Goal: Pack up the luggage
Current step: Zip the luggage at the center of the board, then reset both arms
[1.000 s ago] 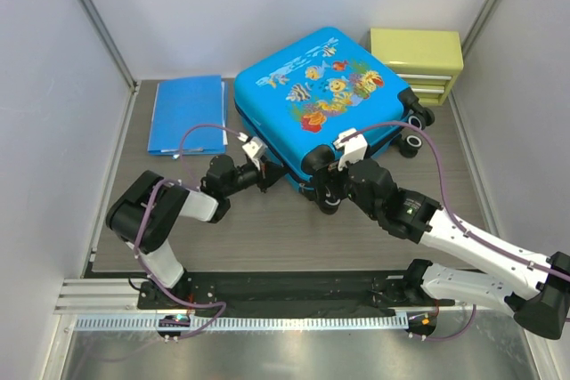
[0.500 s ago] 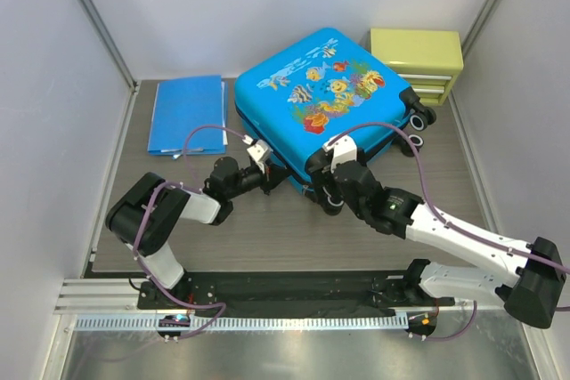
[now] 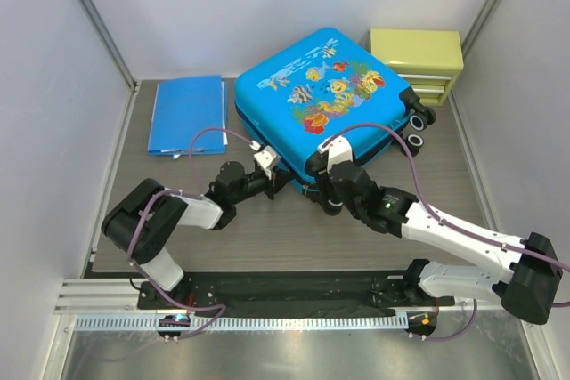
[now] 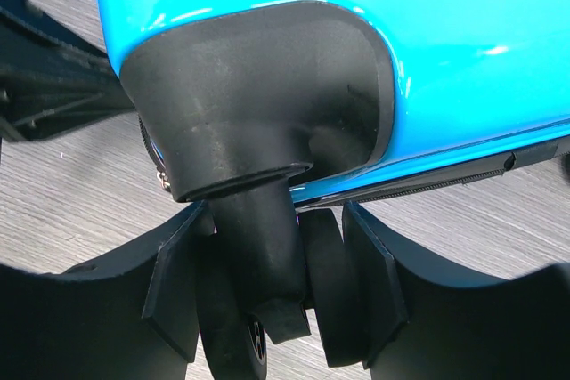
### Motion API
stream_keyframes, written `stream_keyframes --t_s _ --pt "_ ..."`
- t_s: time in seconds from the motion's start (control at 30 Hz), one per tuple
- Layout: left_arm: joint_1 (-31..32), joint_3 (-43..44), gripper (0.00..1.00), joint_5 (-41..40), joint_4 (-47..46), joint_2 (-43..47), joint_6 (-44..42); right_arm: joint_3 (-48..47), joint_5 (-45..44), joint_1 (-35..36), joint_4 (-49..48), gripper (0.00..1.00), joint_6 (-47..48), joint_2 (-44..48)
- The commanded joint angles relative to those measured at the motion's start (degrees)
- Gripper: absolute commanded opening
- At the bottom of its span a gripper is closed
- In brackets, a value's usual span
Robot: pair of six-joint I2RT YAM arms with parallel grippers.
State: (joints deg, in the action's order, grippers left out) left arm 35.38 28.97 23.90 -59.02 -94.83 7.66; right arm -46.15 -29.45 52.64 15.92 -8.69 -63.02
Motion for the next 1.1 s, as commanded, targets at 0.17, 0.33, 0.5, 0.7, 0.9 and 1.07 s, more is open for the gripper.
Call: stream_keyframes --t_s 0.17,0.33,0.5,0.7,0.9,1.07 --pt "7.95 -0.14 0.00 0.19 1.19 5.53 -4.58 -1.40 -0.34 -0.44 -0.89 0.30 -0.63 -0.08" --pt "12.25 -0.06 0.00 -2.45 4.70 7.37 -6.43 -1.40 -0.08 -0.52 -0.89 0.27 -0.63 -0.61" --pt "15.33 -0.41 0.00 -5.17 6.99 8.17 -7.40 -1.48 0.18 -0.52 -1.07 0.22 -1.07 -0.70" --pt "17.27 0.73 0.00 -5.71 8.31 7.55 -7.40 -1.22 0.97 -0.52 -1.25 0.21 -1.60 -0.61" --pt "18.33 2.76 0.00 -6.76 11.03 7.02 -7.22 -1.05 0.62 -0.52 -1.33 0.35 -2.12 0.09" --pt "18.33 0.57 0.14 -11.93 15.16 11.40 -3.19 -0.43 0.62 -0.52 -0.37 0.75 -4.05 2.81"
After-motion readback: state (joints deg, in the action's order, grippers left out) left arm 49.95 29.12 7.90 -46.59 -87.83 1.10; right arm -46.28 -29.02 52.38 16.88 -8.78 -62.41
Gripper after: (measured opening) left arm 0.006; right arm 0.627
